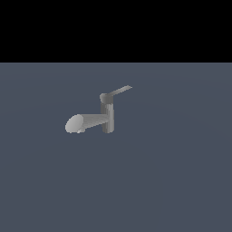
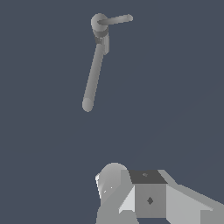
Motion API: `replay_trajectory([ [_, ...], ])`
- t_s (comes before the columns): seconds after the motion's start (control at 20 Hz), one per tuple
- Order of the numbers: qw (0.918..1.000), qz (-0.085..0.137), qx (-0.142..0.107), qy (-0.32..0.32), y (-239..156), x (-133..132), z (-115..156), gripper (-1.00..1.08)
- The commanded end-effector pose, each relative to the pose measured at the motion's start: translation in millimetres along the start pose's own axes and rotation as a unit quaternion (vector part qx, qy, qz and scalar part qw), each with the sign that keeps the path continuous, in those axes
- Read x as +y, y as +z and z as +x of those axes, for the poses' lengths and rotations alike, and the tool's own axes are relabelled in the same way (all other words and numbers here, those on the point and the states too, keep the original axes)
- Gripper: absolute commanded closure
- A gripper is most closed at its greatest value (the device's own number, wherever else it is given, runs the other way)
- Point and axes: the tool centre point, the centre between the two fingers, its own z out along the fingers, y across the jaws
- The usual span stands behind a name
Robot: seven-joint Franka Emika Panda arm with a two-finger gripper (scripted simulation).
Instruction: Turn on the faucet by rotating a designated handle.
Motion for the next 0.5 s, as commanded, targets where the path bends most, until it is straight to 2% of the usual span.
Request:
replay_trajectory([
  [0.0,1.0000,0.000,0.000,0.000,0.0,0.0,0.0,1.08],
  [0.45,0.9999,0.006,0.009,-0.013,-0.3,-17.2,9.1,1.08],
])
